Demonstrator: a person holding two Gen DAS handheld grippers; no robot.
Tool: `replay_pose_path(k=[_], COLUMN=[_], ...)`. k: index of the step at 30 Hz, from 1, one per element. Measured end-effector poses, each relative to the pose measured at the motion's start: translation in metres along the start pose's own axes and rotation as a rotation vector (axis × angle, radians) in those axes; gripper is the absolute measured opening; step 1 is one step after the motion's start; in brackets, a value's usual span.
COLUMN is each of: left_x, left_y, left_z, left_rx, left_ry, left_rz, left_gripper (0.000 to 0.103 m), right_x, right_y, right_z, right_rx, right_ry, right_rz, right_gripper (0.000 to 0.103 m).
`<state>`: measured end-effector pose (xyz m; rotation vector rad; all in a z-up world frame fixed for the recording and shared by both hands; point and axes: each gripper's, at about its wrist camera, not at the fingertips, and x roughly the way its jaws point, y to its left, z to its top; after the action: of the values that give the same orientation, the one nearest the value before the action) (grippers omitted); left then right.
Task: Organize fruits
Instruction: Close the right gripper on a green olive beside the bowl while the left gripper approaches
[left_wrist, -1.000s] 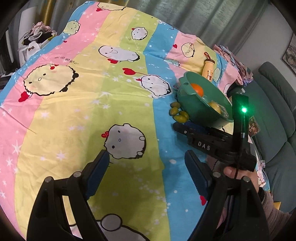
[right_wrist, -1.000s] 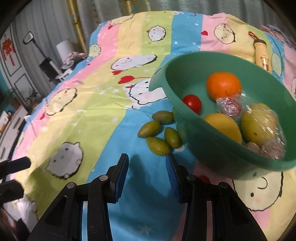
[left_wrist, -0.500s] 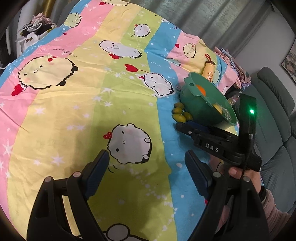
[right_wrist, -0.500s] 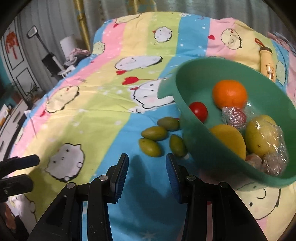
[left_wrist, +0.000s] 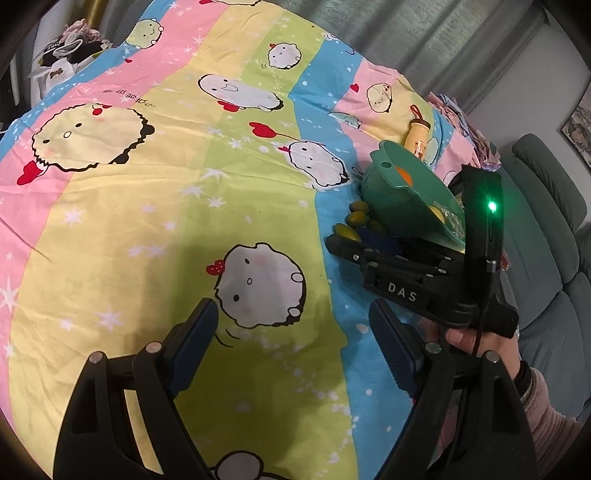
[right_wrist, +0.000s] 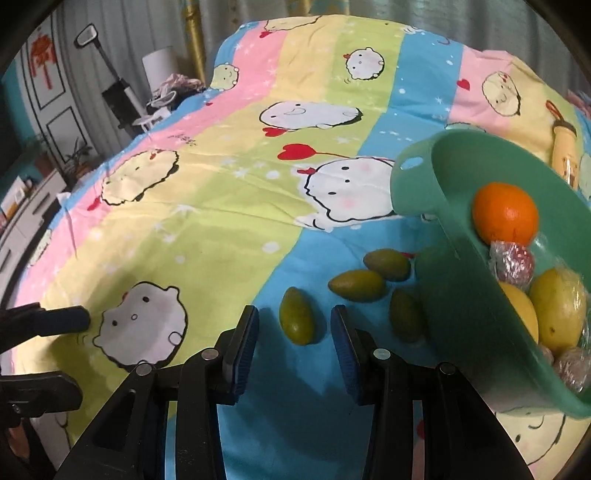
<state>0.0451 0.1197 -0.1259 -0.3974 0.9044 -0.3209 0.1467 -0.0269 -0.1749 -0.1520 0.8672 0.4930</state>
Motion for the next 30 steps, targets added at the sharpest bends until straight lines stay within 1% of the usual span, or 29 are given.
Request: replay_pose_path(k=[3, 6, 10, 13, 18, 23, 26, 30], left_x=[0.000, 0.000, 0.000, 0.001, 0.007, 0.023, 0.039, 0.059], left_y=[0.002, 0.002, 0.001, 0.000, -0.007, -0.031, -0.048, -0.065], left_z=[0.000, -0.001, -0.001, 0.000, 0.004, 0.016, 0.028, 0.041], left_rx=[-0.006, -0.006, -0.004, 0.004, 0.032, 0.140, 0.213, 0.286], left_ry=[0.001, 0.005, 0.005, 0.007, 0.007, 0.002, 0.009, 0.020], left_rz=[-0.001, 0.002, 0.006, 0.018, 0.018, 0.017, 0.024, 0.032], left_gripper=[0.084, 0.084, 0.084, 0.084, 0.083, 0.083, 0.082, 0.082], right_x=[0.003, 0.003, -0.002, -0.014, -0.055, -0.089, -0.101, -0.109], right_y=[0.000, -0.001, -0.008, -0.010, -0.021, -0.041, -0.053, -0.071], right_z=[0.003, 0.002, 0.000, -0.006, -0.027, -0.044, -0.048, -0.055], right_rx=[-0.004, -0.007, 0.026, 0.046, 0.084, 0.138, 0.166, 0.215], right_ry=[0.002, -0.005, -0.014, -0.028, -0.084, -0.142, -0.180, -0.223], right_rz=[-0.015, -0.031, -0.006, 0.054, 0.159, 0.215, 0.217, 0.230], right_gripper=[0.038, 0.022, 0.022, 0.022, 0.022, 0.022, 0.022, 0.022])
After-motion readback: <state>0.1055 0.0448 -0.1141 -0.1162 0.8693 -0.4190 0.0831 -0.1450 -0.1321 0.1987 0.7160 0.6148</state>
